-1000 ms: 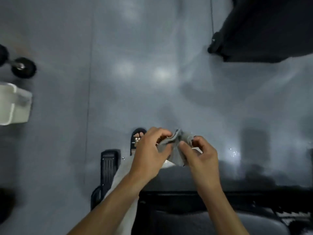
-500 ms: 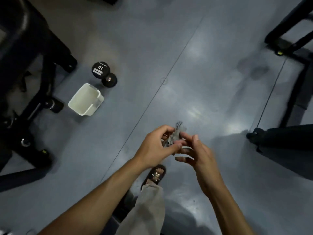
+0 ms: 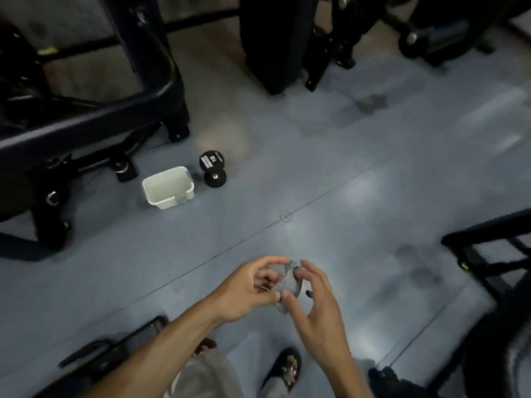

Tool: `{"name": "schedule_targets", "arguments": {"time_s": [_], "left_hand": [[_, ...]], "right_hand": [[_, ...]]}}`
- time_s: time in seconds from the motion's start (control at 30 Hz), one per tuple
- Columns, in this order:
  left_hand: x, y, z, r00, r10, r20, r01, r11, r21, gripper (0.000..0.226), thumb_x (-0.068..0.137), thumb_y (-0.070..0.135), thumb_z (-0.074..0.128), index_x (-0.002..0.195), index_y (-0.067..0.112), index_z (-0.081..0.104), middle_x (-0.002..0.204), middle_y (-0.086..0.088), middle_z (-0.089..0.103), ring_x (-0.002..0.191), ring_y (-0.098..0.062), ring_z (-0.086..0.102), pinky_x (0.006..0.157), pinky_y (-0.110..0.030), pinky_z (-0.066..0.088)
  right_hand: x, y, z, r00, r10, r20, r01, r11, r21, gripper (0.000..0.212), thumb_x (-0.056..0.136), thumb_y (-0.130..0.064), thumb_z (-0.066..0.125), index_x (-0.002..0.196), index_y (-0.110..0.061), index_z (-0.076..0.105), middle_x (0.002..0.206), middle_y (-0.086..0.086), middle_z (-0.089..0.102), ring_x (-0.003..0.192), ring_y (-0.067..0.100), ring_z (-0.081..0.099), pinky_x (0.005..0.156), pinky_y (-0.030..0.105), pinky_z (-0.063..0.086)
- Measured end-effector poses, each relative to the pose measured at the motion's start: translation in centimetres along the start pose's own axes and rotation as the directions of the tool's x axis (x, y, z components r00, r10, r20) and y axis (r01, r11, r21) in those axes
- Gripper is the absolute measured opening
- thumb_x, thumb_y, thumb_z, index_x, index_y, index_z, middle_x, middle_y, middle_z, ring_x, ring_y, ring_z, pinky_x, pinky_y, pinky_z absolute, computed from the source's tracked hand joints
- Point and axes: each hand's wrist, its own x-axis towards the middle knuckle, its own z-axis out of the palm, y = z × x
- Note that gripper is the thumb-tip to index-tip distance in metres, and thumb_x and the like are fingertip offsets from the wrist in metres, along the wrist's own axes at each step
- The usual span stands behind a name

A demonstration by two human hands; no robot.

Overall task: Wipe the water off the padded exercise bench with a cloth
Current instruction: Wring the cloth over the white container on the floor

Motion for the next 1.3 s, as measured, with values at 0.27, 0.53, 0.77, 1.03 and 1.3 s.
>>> {"name": "schedule_targets", "arguments": {"time_s": [0.27,0.53,0.77,1.03,1.3], "left_hand": [[-3.0,3.7,-2.6,0.885,0.121,-0.45,-0.155,0.987,-0.039,0.05,0.086,0.009,0.079,0.129,0.031,0.068,0.096,0.001,0.066,0.095,-0.012,0.064,0.09,-0.026,0.052],[-3.3,4.7,-11.2,0.736,0.202,-0.647,-0.104,0.977,0.187,0.043,0.089,0.017,0.08,0.121,0.044,0.069,0.106,0.01,0.07,0.103,-0.007,0.057,0.081,-0.013,0.048],[-0.2,7.6,-25.7,0.71,0.215,-0.671,-0.033,0.961,0.273,0.042,0.089,0.026,0.078,0.126,0.042,0.064,0.111,0.02,0.068,0.106,-0.008,0.06,0.093,-0.031,0.05],[4.4,13.8,-38.7,0.754,0.336,-0.565,-0.038,0.881,0.472,0.04,0.09,0.019,0.076,0.127,0.032,0.066,0.115,0.016,0.068,0.102,0.015,0.051,0.089,-0.006,0.037],[11.1,15.3,-51.5,0.55,0.36,-0.754,0.07,0.879,0.471,0.04,0.088,0.025,0.079,0.126,0.026,0.065,0.111,0.015,0.054,0.096,0.004,0.053,0.083,-0.012,0.041]], "right_hand": [[9.1,-6.6,-0.1,0.832,-0.189,0.521,0.173,0.982,0.08,0.016,0.102,-0.027,0.061,0.118,-0.023,0.064,0.081,-0.027,0.069,0.077,-0.003,0.065,0.072,0.012,0.046],[18.0,-16.2,8.3,0.556,-0.063,0.829,-0.034,0.995,0.098,0.031,0.106,-0.044,0.047,0.116,-0.029,0.072,0.112,-0.005,0.076,0.107,0.014,0.071,0.097,0.035,0.056],[29.5,-23.5,17.6,0.492,0.112,0.863,-0.112,0.992,-0.065,0.058,0.093,-0.065,0.057,0.099,-0.011,0.076,0.099,0.022,0.074,0.099,0.034,0.073,0.09,0.053,0.06],[42.8,-31.8,24.1,0.228,0.157,0.961,-0.217,0.97,-0.107,0.025,0.094,-0.006,0.065,0.118,0.002,0.068,0.121,0.034,0.063,0.111,0.04,0.069,0.1,0.057,0.054],[55.9,-37.4,33.2,0.159,0.228,0.961,-0.207,0.959,-0.193,0.025,0.098,-0.009,0.06,0.079,-0.02,0.074,0.072,0.011,0.057,0.066,0.018,0.061,0.056,0.029,0.053]]}}
